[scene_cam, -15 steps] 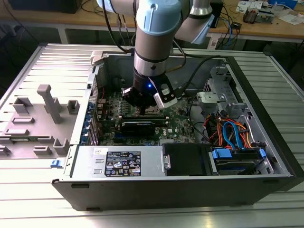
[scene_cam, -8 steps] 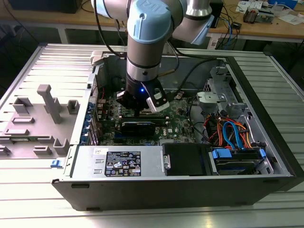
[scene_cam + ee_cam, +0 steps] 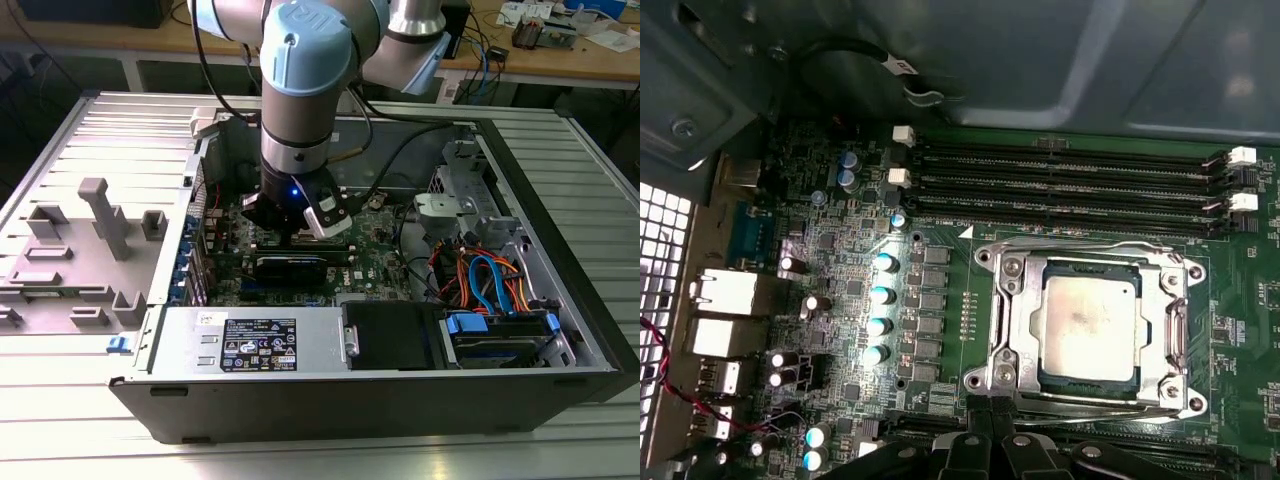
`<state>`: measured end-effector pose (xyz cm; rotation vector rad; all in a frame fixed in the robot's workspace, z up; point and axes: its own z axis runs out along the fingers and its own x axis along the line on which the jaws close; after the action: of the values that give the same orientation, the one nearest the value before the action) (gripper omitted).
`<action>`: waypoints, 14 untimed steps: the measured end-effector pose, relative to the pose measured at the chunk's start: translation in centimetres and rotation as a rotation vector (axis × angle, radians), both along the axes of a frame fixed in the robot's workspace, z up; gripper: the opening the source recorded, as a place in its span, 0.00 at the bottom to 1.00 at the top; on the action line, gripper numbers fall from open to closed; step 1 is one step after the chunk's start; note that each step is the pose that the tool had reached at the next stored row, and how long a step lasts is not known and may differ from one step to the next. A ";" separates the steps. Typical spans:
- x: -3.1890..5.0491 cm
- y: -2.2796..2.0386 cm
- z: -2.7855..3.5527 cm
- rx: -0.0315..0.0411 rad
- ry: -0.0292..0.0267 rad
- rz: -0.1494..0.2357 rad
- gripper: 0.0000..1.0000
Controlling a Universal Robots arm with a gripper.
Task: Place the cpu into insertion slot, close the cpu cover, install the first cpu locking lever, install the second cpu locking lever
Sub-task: 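Install the second cpu locking lever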
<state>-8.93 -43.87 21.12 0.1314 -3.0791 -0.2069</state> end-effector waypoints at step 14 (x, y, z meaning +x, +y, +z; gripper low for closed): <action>-0.06 -0.05 0.00 0.0057 0.0000 0.000 0.11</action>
<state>-8.99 -43.92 21.12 0.1317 -3.0787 -0.2157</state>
